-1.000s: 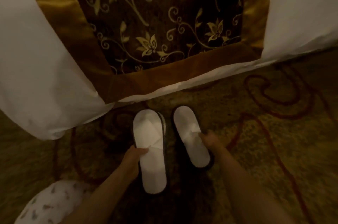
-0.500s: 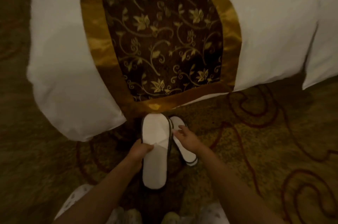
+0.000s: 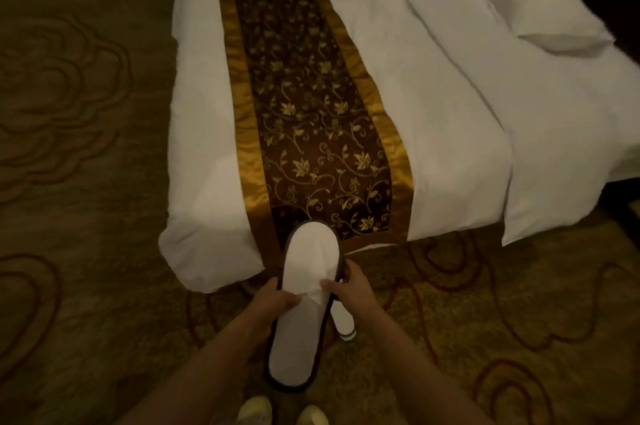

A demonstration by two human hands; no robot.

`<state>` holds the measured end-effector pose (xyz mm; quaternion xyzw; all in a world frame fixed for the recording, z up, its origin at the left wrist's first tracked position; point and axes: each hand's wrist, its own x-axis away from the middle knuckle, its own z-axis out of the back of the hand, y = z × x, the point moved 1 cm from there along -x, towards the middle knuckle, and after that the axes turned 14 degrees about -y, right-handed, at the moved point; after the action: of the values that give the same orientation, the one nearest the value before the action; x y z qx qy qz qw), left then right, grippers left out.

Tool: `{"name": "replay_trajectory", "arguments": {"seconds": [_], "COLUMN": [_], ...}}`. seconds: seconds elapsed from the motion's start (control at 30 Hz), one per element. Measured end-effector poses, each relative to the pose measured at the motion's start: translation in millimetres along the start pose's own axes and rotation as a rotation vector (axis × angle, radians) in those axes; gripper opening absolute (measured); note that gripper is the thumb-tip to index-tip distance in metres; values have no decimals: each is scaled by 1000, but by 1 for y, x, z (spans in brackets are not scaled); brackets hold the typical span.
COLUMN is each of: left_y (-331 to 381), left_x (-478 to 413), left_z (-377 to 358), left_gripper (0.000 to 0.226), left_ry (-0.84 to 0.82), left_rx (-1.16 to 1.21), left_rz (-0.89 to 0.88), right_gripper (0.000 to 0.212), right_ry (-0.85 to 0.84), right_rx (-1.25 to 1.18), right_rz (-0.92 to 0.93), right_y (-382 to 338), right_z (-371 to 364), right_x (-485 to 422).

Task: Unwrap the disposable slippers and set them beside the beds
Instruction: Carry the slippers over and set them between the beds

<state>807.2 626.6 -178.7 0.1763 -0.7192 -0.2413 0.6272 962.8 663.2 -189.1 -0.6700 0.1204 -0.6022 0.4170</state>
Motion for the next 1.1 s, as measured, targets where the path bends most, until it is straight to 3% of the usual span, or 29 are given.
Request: {"name": "replay_trajectory", "arguments": {"seconds": [0.1, 0.23, 0.37, 0.5, 0.57, 0.67, 0.77, 0.87, 0.97, 1.1], "left_y": [38, 85, 115, 129, 134, 138, 147, 161, 176, 203], "left_x": [46, 100, 143, 177, 190, 203, 214, 228, 237, 232], "left_z": [17, 61, 121, 197, 243, 326, 411, 484, 546, 615], "left_gripper": [56, 63, 55, 43, 38, 41, 47, 51, 51, 50], "left_ry": [26, 127, 252, 355, 416, 514, 548, 570, 581, 602], "left_rx": [-112, -244, -395, -596, -657, -785, -970, -1081, -1125, -1124], "left_rz": [-91, -248, -361, -480, -489, -462, -411, -381, -348, -372], "right_gripper": [79, 92, 99, 92, 86, 78, 73, 61, 38, 25], "right_ry": [-11, -20, 78, 156, 209, 282, 179, -22, -39, -53], "right_rx": [53, 325, 740, 1262, 1387, 1436, 1425, 1491, 1470, 1458], "right_rz": [67, 260, 487, 723, 808, 937, 1025, 986, 939, 927], "right_y": [-57, -143, -220, -273, -297, -335, -379, -418, -454, -504], "right_z": [-6, -29, -77, -149, -190, -256, -330, -402, -453, -496], "right_x": [30, 53, 63, 59, 49, 28, 1, -28, -53, -93]}}
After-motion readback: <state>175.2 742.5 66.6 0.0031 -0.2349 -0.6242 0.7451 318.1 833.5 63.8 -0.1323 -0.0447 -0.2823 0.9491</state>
